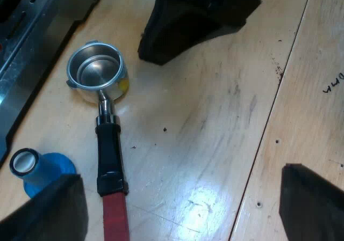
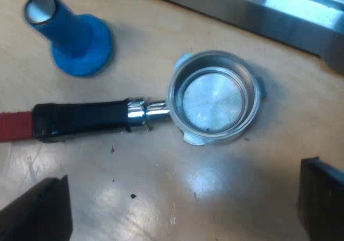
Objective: Put the handle in the coffee machine
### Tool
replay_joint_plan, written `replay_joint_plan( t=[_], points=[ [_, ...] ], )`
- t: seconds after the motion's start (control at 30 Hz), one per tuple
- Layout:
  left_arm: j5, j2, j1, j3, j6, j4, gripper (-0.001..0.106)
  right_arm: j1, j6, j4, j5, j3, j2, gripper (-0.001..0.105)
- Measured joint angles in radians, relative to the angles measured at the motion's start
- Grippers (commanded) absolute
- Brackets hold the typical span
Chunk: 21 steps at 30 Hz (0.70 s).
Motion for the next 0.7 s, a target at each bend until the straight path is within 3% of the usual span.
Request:
replay_joint_plan(
  t=[0.27,0.47,0.57,0.63,0.7],
  points=[
    [0.0,0.0,0.0,0.0,0.0,0.0,0.074,-0.112,-0.027,-0.008,-0.12,0.0,0.045,0.086],
    [-0.006,0.0,0.0,0.044,0.0,-0.071,0.074,-0.156,-0.06,-0.03,-0.177,-0.006,0.081,0.086],
    [-0.039,0.0,0.0,0.055,0.0,-0.079,0.074,-0.17,-0.062,-0.029,-0.193,-0.025,0.104,0.086],
    [-0.125,0.002,0.0,0.065,0.0,-0.097,0.074,-0.173,-0.083,-0.029,-0.193,-0.05,0.122,0.086],
    [-0.132,0.002,0.025,0.08,0.0,-0.139,0.074,-0.173,-0.096,-0.016,-0.199,-0.068,0.137,0.086]
  ],
)
